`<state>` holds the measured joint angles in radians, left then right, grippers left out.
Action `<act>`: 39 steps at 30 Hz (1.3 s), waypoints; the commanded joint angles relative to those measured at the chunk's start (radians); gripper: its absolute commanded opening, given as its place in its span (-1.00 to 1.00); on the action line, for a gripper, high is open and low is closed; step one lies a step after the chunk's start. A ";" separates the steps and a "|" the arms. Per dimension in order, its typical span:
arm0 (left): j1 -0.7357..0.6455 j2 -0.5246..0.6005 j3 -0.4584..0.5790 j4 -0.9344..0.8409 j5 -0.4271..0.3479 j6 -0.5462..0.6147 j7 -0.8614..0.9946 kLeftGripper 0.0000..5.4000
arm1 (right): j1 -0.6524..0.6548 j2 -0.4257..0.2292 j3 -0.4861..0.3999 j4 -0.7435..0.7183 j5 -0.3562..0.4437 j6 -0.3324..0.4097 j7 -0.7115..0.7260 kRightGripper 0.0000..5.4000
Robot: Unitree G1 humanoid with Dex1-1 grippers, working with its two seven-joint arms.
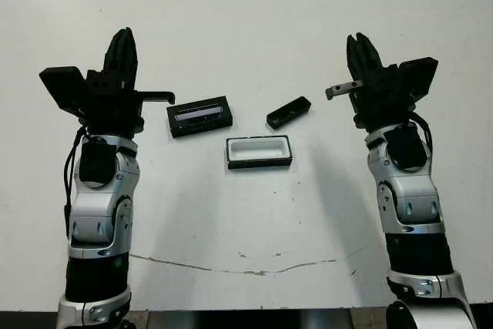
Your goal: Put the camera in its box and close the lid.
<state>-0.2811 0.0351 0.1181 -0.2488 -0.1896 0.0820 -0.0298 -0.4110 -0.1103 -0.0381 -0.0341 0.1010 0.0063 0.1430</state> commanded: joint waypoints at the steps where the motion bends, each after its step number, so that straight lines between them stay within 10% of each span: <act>1: 0.001 0.002 0.006 0.010 -0.006 0.011 0.001 -1.00 | 0.004 0.001 0.001 0.014 -0.006 0.001 -0.003 -1.00; 13: 0.012 -0.001 -0.013 0.012 0.014 -0.010 0.000 -1.00 | -0.050 -0.060 -0.007 0.070 -0.034 -0.005 0.027 -1.00; 23: 0.041 -0.009 -0.032 -0.010 0.042 -0.005 0.018 -1.00 | -0.638 -0.267 0.153 0.668 -0.267 -0.027 0.232 -1.00; 39: 0.058 -0.037 -0.063 -0.024 0.067 0.003 0.050 -1.00 | -0.951 -0.145 0.397 1.275 -0.506 -0.077 0.448 -1.00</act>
<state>-0.2441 -0.0016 0.0556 -0.2770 -0.1340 0.0712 0.0117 -1.3619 -0.2744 0.3412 1.2103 -0.3896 -0.0855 0.5699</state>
